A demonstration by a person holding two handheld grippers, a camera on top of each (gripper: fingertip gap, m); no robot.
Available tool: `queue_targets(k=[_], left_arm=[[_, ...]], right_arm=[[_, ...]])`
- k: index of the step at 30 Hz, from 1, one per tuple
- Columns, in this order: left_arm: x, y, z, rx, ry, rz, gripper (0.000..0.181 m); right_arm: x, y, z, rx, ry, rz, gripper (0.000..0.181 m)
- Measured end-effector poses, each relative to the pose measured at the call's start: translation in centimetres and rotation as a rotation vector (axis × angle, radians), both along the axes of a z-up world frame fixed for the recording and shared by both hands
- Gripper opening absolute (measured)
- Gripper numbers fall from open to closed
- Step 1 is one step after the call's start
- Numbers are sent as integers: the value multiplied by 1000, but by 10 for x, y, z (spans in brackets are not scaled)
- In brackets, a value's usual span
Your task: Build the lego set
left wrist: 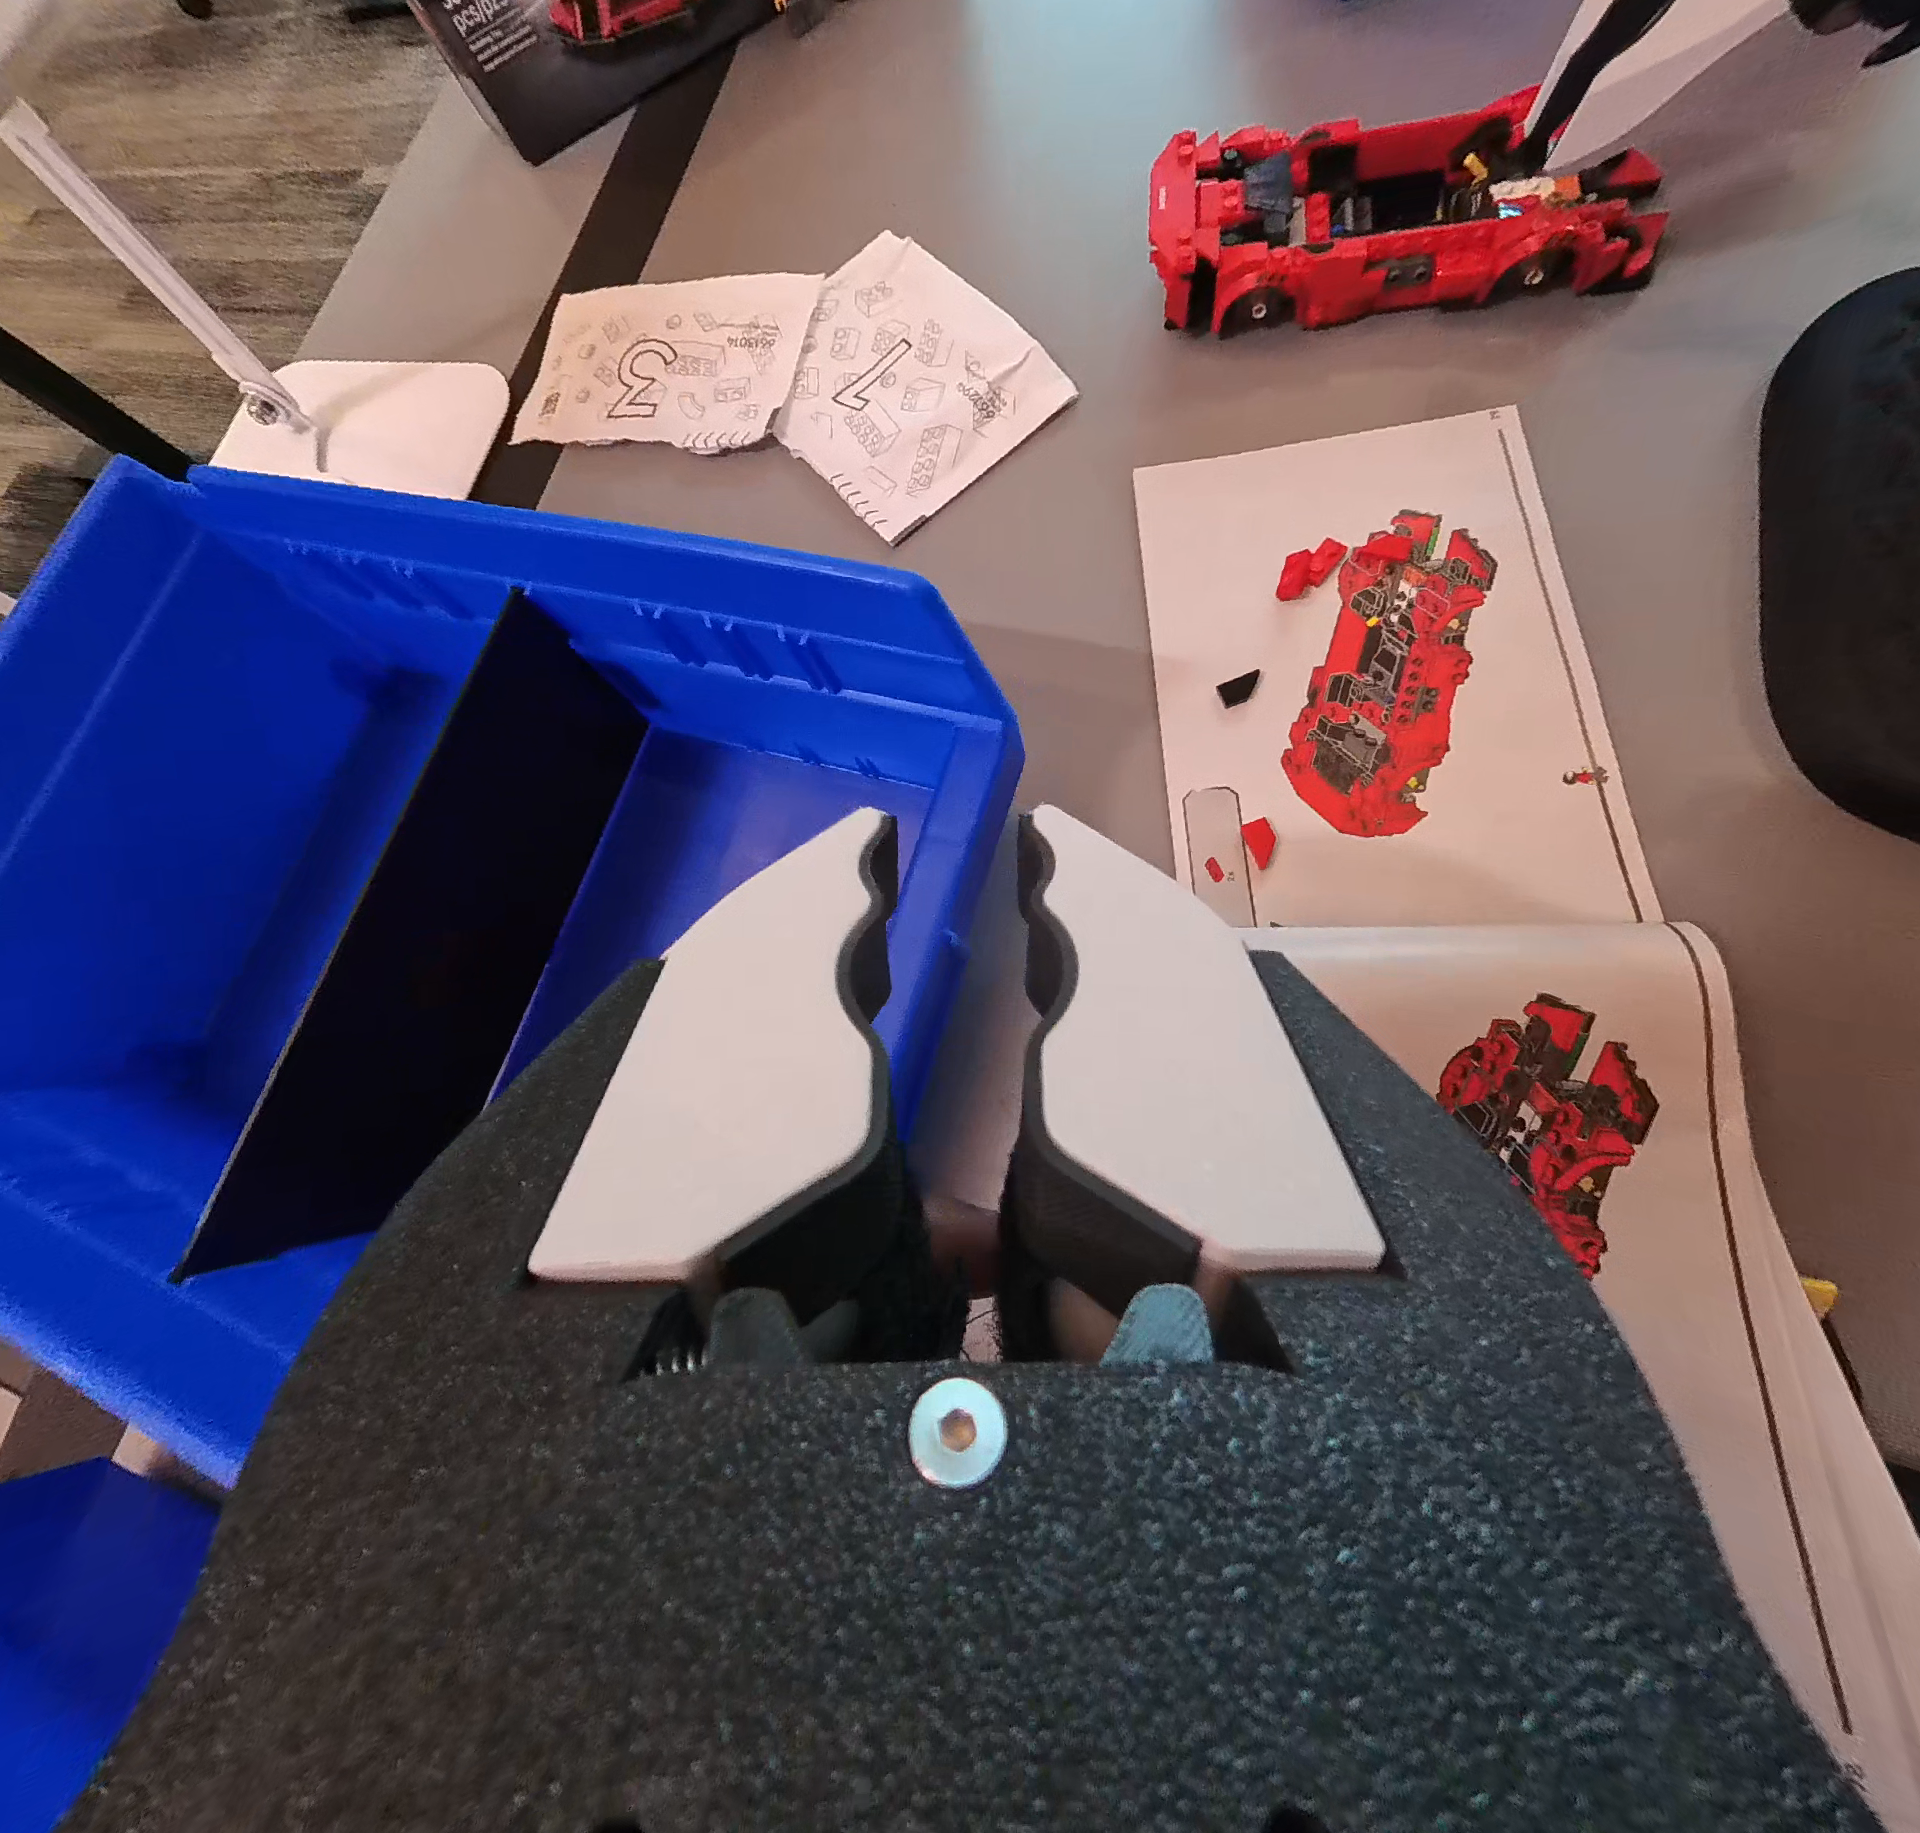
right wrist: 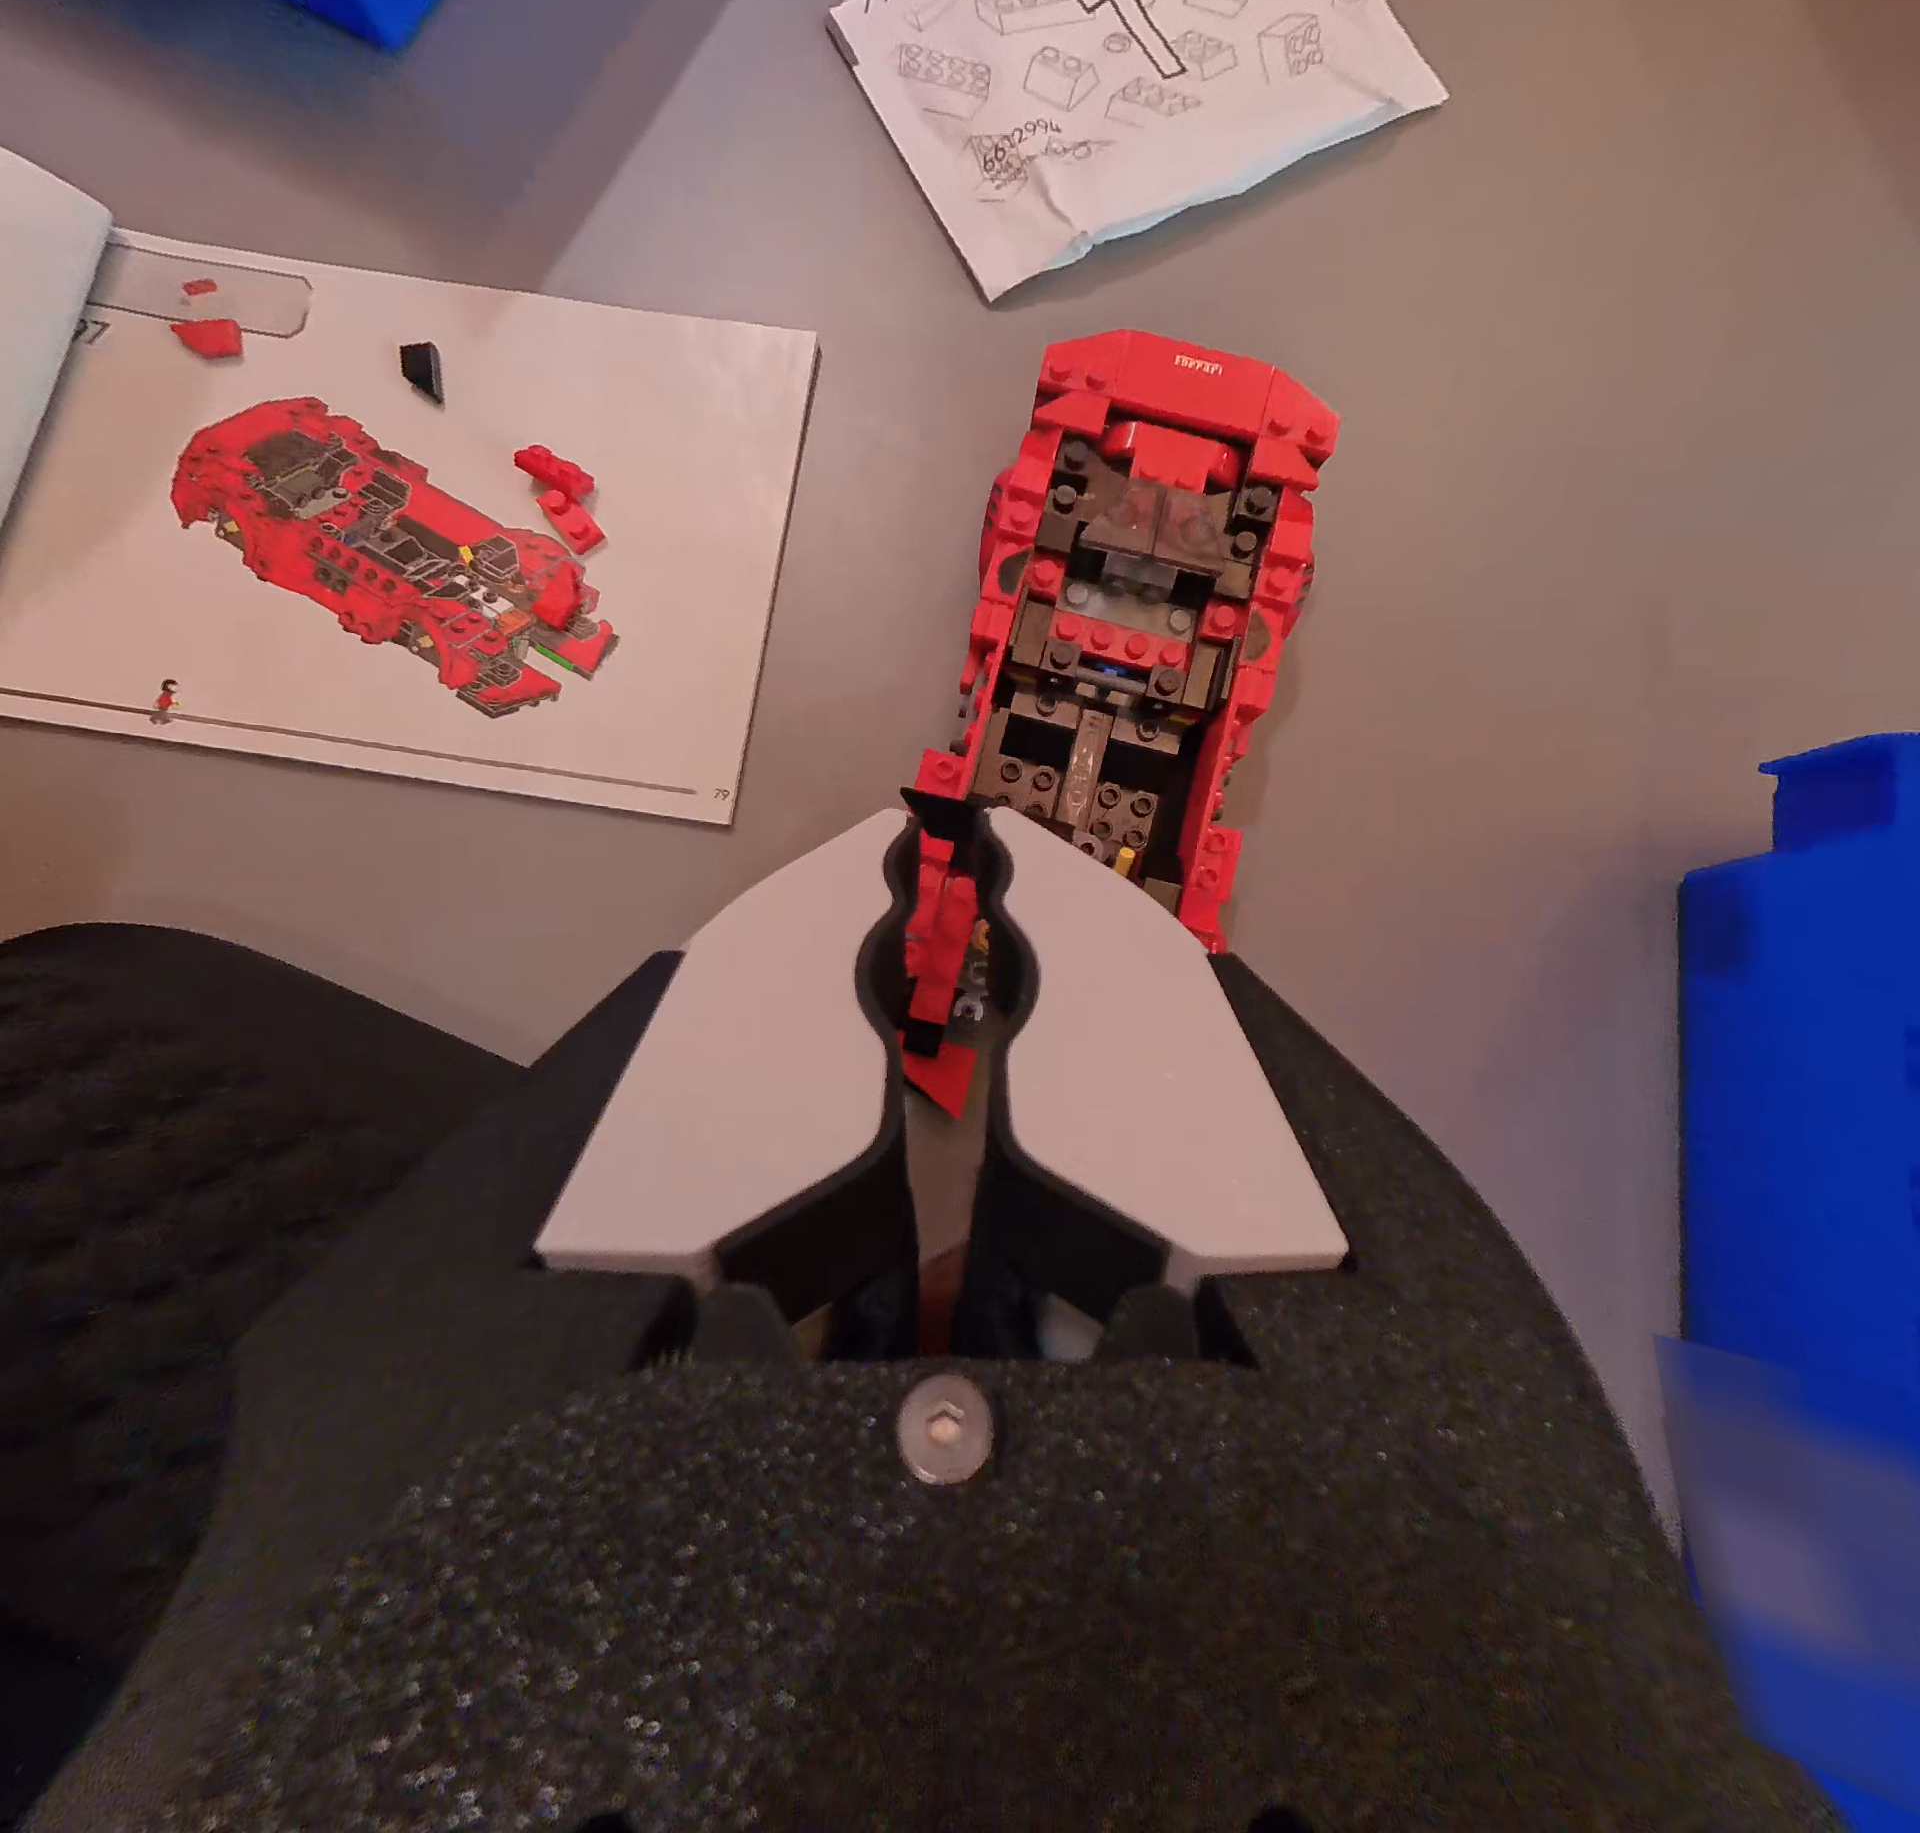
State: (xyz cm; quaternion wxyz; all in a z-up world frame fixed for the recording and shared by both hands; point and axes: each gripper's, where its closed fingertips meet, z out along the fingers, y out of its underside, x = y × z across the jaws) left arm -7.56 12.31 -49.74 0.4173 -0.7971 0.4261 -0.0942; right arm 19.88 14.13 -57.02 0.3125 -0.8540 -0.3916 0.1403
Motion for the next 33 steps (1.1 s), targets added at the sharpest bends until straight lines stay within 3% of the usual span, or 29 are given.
queue_targets(k=[10, 23, 33], left_arm=[[18, -1, -13, -24, -10, -41, 21], [134, -15, -32, -101, -92, -288, 21], [182, -5, -42, -119, -120, -336, 21]], right_arm=[[13, 0, 1, 18, 5, -21, 10], [19, 4, -11, 46, 13, 23, 10], [16, -2, -19, -10, -5, 40, 10]])
